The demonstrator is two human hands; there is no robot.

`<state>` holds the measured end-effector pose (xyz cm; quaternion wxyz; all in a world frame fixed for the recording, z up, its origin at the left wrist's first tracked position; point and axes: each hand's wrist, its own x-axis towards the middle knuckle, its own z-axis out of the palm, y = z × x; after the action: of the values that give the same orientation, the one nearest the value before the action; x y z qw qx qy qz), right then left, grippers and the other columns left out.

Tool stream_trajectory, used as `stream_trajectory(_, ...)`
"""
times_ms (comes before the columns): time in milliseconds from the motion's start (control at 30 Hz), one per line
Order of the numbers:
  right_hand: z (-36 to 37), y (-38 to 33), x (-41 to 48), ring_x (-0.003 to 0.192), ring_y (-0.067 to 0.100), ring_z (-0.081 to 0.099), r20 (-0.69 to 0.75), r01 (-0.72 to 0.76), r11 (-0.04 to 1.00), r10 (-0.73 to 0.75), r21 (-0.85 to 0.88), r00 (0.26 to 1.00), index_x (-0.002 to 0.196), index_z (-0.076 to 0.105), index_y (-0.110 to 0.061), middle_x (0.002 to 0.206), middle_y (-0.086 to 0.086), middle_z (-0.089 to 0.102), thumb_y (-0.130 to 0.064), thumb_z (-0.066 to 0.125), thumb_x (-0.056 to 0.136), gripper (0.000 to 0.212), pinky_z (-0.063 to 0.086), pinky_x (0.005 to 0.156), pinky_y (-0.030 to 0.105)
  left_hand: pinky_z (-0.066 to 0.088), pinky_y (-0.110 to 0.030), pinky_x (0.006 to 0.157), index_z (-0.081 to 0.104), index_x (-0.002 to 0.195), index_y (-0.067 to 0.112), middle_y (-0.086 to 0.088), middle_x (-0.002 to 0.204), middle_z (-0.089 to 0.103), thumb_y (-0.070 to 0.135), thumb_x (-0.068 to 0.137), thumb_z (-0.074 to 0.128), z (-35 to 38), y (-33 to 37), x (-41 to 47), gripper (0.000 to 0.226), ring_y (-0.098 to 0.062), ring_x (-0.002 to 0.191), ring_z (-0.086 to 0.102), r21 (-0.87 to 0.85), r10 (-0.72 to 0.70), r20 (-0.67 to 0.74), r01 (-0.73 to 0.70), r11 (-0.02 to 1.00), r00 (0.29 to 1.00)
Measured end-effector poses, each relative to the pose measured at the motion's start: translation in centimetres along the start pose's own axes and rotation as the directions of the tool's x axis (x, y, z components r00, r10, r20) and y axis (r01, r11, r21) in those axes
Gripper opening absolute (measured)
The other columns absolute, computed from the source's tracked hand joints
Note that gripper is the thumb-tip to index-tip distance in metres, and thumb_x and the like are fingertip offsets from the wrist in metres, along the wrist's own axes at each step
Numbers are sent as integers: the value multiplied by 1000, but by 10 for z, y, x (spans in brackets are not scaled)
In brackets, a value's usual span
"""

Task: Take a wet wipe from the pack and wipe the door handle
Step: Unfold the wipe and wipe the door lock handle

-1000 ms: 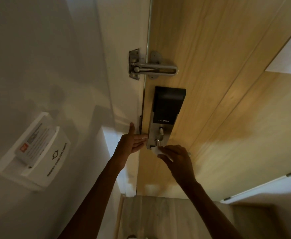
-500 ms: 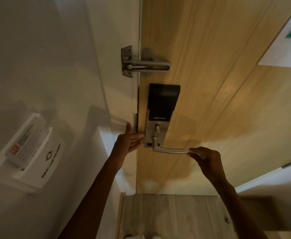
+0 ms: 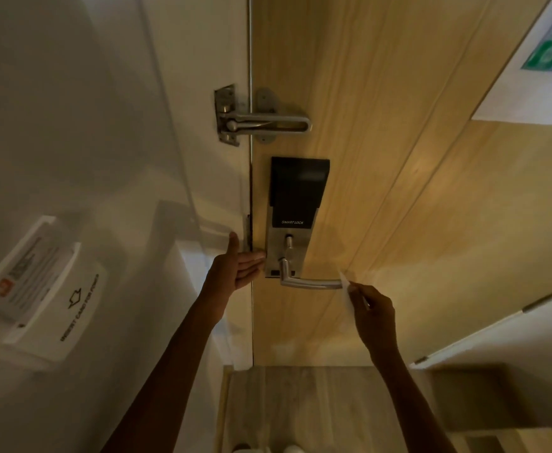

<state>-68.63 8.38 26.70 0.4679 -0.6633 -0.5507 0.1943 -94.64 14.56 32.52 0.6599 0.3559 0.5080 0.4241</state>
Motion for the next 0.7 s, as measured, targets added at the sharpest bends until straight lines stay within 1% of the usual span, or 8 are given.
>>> stream_trajectory(100, -4, 15, -7, 89, 21, 65, -48, -294, 947, 302, 131, 952, 107, 70, -13, 94, 3, 70, -17, 58, 93, 19, 54, 82, 36, 45, -38, 106, 70, 106, 10, -10, 118, 70, 59, 95, 28, 0, 1, 1, 65, -18, 112, 65, -4, -15, 4, 15, 1000, 1000)
stream_trajectory(167, -11, 13, -7, 94, 24, 65, -123, -372, 898, 407, 234, 905, 107, 71, -15, 99, 7, 71, -19, 58, 93, 20, 52, 82, 37, 45, -37, 105, 71, 103, 12, -9, 116, 71, 59, 95, 28, 1, 1, 2, 64, -17, 110, 66, -11, -18, -2, 18, 1000, 1000)
stream_trajectory(233, -19, -7, 2, 89, 16, 66, -156, -281, 944, 308, 170, 939, 103, 73, -20, 92, -1, 72, -22, 60, 92, 18, 53, 76, 33, 47, -36, 104, 71, 101, 12, -9, 114, 71, 58, 95, 28, 1, 1, 2, 63, -17, 109, 66, -12, -15, -3, 14, 1000, 1000)
stream_trajectory(333, -14, -53, 20, 82, -3, 65, -110, -20, 998, 25, 54, 994, 100, 72, -24, 90, -13, 71, -23, 64, 89, 13, 53, 72, 17, 47, -36, 102, 71, 101, 12, -10, 115, 71, 57, 96, 28, 1, 2, 0, 62, -18, 109, 66, -19, -15, 7, 15, 1000, 1000)
stream_trajectory(433, 13, -77, 24, 82, -3, 62, -19, 219, 973, -221, -74, 975, 100, 70, -19, 94, -9, 69, -22, 64, 90, 12, 45, 74, 6, 47, -36, 102, 71, 100, 11, -12, 116, 70, 57, 96, 30, 0, 5, 0, 61, -18, 109, 66, -20, -16, 9, 16, 1000, 1000)
stream_trajectory(500, 32, -72, 16, 84, 4, 58, 79, 326, 925, -316, -194, 945, 100, 69, -17, 95, -2, 68, -23, 62, 91, 12, 43, 76, 11, 46, -36, 104, 71, 101, 12, -11, 119, 69, 58, 95, 30, 1, 6, 0, 61, -19, 111, 65, -6, -27, 0, 27, 1000, 1000)
stream_trajectory(600, 45, -53, 3, 86, 16, 56, 192, 483, 791, -443, -376, 876, 102, 69, -15, 95, 3, 65, -20, 70, 84, 19, 46, 73, 27, 44, -36, 106, 66, 115, 9, -9, 127, 65, 59, 95, 26, 3, 8, 1, 66, -19, 119, 60, 64, -15, -9, 15, 998, 1000)
stream_trajectory(700, 32, -37, 10, 84, 19, 58, 182, 518, 745, -490, -420, 853, 103, 69, -13, 96, 6, 65, -16, 75, 80, 24, 46, 69, 28, 44, -36, 107, 64, 119, 8, -9, 128, 64, 59, 95, 25, 4, 7, 1, 68, -20, 122, 58, 70, -18, -18, 19, 997, 1000)
